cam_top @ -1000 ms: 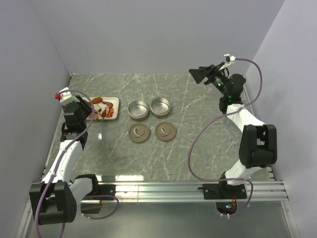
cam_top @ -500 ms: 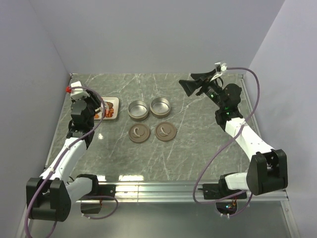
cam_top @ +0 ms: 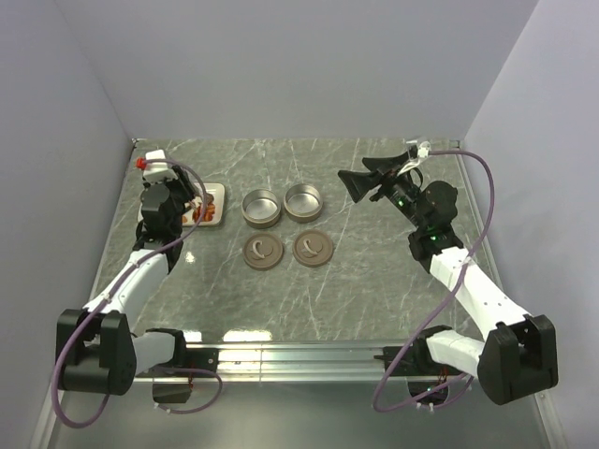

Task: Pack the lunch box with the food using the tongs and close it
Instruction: Pick up the food using the clamp

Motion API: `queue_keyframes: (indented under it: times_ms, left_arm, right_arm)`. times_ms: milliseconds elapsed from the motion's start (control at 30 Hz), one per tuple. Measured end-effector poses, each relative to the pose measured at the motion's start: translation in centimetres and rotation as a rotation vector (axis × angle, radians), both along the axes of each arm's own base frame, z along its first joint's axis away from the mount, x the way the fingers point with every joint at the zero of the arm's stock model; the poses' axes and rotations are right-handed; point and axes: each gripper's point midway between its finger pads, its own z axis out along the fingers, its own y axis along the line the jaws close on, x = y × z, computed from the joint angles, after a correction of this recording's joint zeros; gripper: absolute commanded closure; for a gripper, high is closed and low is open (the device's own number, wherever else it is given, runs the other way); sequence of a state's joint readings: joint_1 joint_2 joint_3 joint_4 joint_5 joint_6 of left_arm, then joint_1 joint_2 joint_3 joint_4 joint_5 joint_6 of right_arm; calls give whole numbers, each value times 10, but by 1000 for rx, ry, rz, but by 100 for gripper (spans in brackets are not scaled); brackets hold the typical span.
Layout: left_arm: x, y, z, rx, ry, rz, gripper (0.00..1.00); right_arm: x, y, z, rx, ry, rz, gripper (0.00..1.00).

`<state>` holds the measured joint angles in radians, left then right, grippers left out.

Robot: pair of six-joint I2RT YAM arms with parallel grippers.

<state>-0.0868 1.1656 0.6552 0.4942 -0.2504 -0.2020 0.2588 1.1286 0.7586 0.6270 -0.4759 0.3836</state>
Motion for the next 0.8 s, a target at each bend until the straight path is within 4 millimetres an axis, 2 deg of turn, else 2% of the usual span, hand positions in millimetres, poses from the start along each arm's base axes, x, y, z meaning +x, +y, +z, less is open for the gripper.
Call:
queue_keyframes:
  times_ms: [367,633,800]
  left_arm:
    - [14,-2,-26,31,67,-7,55]
    - [26,-4,-38,40,95,-10,56]
    - [29,-4,-38,40,91,-10,59]
  right_arm:
    - [-5,-7,-13,-12,24,-44,2]
    - [-8,-12,-12,-14,18,-66,2]
    - [-7,-12,-12,-18,16,-68,2]
